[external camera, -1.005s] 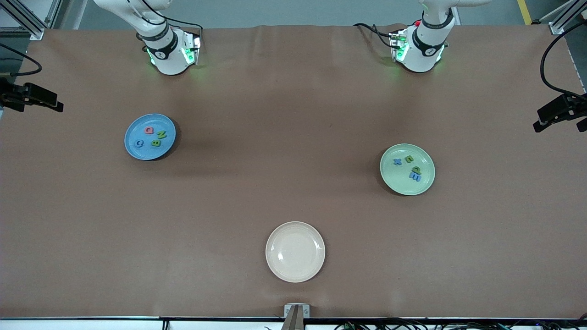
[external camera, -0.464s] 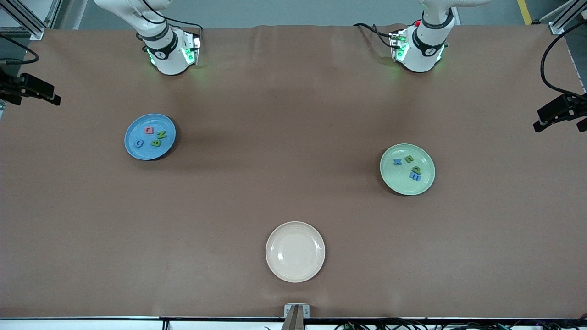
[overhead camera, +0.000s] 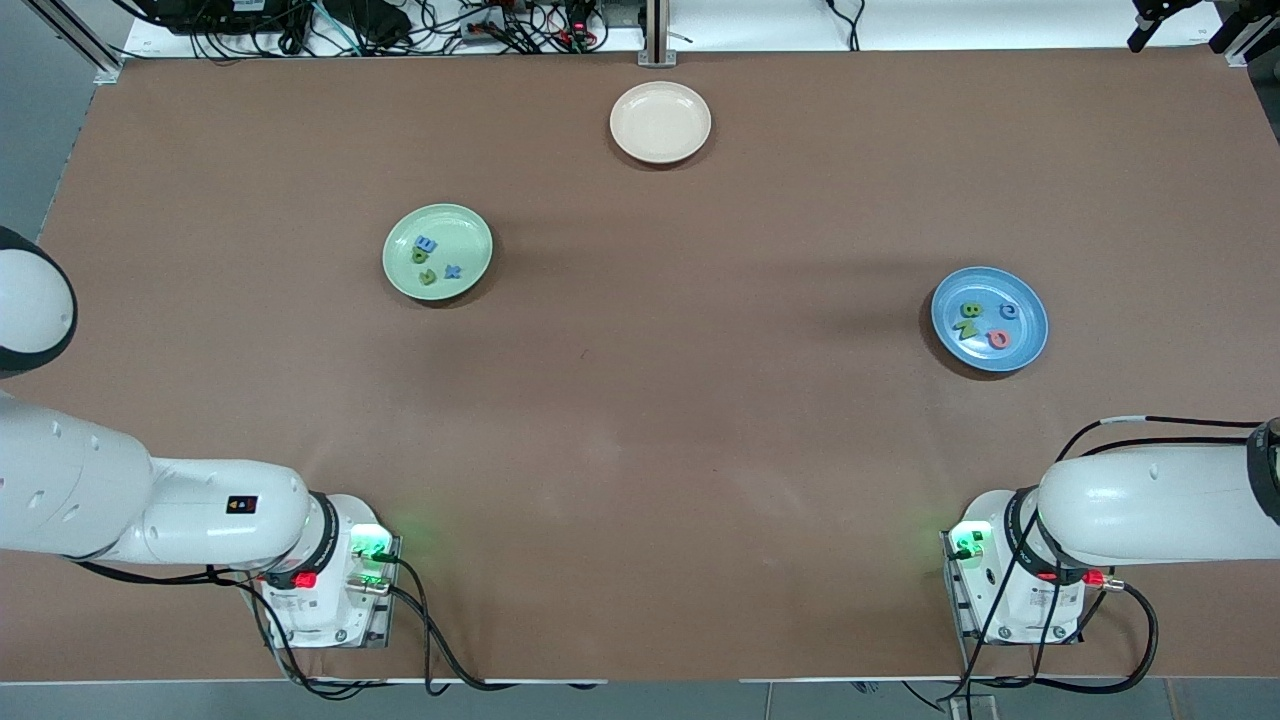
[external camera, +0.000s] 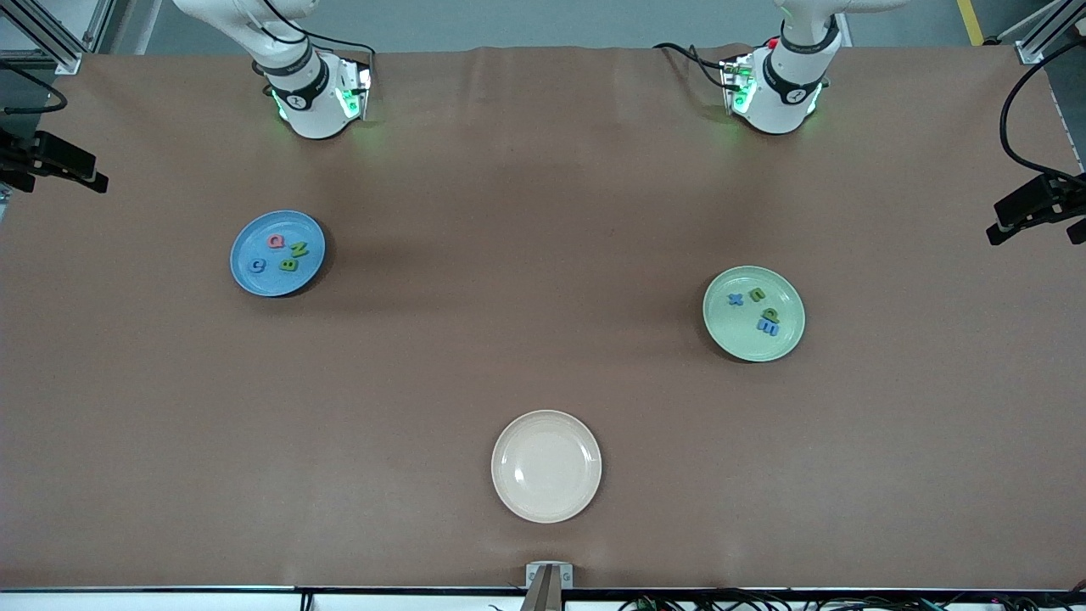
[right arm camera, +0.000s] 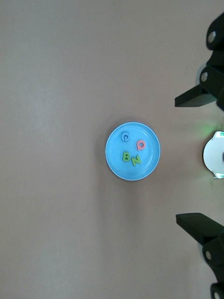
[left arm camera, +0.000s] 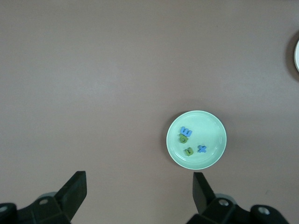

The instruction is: Sort uppercase to blue plate, lowercase to green plate

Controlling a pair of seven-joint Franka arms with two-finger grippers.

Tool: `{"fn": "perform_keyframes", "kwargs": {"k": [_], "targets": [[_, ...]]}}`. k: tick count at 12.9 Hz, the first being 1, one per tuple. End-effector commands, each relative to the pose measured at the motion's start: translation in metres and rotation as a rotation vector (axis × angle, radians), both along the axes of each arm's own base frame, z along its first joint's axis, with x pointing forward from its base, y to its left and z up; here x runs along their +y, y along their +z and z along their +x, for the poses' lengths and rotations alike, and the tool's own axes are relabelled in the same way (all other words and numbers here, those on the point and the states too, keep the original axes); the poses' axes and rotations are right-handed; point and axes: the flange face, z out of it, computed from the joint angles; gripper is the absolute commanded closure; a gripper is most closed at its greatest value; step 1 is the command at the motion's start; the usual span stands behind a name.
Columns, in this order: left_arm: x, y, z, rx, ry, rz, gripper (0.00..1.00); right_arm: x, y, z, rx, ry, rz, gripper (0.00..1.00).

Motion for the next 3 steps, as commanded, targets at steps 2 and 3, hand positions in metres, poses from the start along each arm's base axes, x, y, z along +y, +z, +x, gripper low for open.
{"fn": "perform_keyframes", "kwargs": {"k": [2, 3], "targets": [[0.0011, 0.0065, -0.0021, -0.008, -0.017, -0.007, 0.00, -0.0002, 0.0126, -0.0115, -0.046, 0.002, -0.001, 0.00], [0.0018, 0.0065, -0.0021, -0.009, -0.017, -0.008, 0.00, 0.0012, 0.0146, -0.0101, -0.063, 0.005, -0.003, 0.00]]}}
